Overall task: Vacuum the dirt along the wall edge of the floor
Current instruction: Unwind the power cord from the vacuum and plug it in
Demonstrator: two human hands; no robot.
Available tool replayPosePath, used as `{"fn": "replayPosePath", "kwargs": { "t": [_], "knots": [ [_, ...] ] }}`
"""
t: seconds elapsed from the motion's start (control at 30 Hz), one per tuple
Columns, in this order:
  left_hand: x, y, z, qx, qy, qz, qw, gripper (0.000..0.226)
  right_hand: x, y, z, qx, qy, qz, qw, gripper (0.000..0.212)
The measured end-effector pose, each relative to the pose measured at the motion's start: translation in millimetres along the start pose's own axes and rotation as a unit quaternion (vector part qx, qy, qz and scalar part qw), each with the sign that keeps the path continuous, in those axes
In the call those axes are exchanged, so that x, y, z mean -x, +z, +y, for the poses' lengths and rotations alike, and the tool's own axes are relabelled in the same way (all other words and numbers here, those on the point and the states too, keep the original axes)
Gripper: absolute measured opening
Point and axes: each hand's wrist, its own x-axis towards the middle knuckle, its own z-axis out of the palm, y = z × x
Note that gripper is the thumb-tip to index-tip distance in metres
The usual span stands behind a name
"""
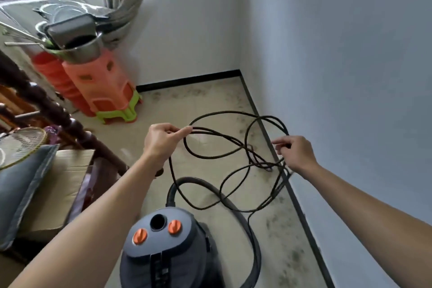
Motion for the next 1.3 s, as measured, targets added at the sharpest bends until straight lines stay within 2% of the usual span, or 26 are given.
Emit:
{"fn": "replayPosePath", "kwargs": {
  "t": [0.13,0.27,0.33,0.4,0.47,0.6,0.7,0.83,0.93,1.13,1.2,1.3],
  "knots": [
    [-15.8,-24.3,15.5,0.074,-0.054,0.112,0.989,0.041,-27.4,-27.5,-12.5,-0.031,0.032,0.041,0.998,0.04],
    [-27.5,-43.3,-9.1,0.114,-0.095,0.185,0.971,0.034,-52.6,-21.6,-22.3,-0.052,0.049,0.049,0.996,0.031],
    [-31.1,-43.2,-26.6,0.116,-0.117,0.192,0.967,0.032,-61.4,-12.8,-28.9,-0.049,0.046,0.038,0.997,0.019],
    [-35.4,-39.0,-42.9,0.118,-0.132,0.184,0.967,0.03,-69.2,-3.6,-44.6,-0.074,0.029,0.018,0.997,0.024],
    [-42.6,-32.8,-55.9,0.121,-0.144,0.177,0.966,0.026,-79.4,7.4,-71.2,-0.087,-0.009,-0.004,0.996,0.027],
    [-64.3,-21.2,-72.8,0.118,-0.173,0.166,0.964,0.017,-112.8,34.1,-131.6,-0.075,-0.106,-0.04,0.991,0.02],
    [-78.4,-17.4,-79.5,0.103,-0.184,0.175,0.962,0.02,-139.2,57.3,-160.8,-0.03,-0.16,-0.071,0.984,0.024],
    [-90.6,-27.5,-83.9,0.099,-0.184,0.176,0.962,0.021,-163.4,101.5,-173.5,0.029,-0.188,-0.122,0.974,0.023],
    [-103.8,-42.1,-86.4,0.109,-0.189,0.183,0.959,0.025,-178.4,133.1,-177.6,0.141,-0.224,-0.153,0.952,0.019],
    [-134.7,-64.1,-83.5,0.092,-0.172,0.228,0.954,0.021,-232.4,189.7,-194.5,0.159,-0.203,-0.212,0.942,0.014],
    [-152.1,-65.8,-90.9,0.101,-0.194,0.244,0.945,0.024,-258.5,211.4,-200.9,0.123,-0.195,-0.246,0.942,0.01],
    [-182.4,-56.9,-98.1,0.093,-0.227,0.251,0.937,0.022,-295.1,246.8,-214.0,0.025,-0.173,-0.351,0.92,0.015]
  ]
}}
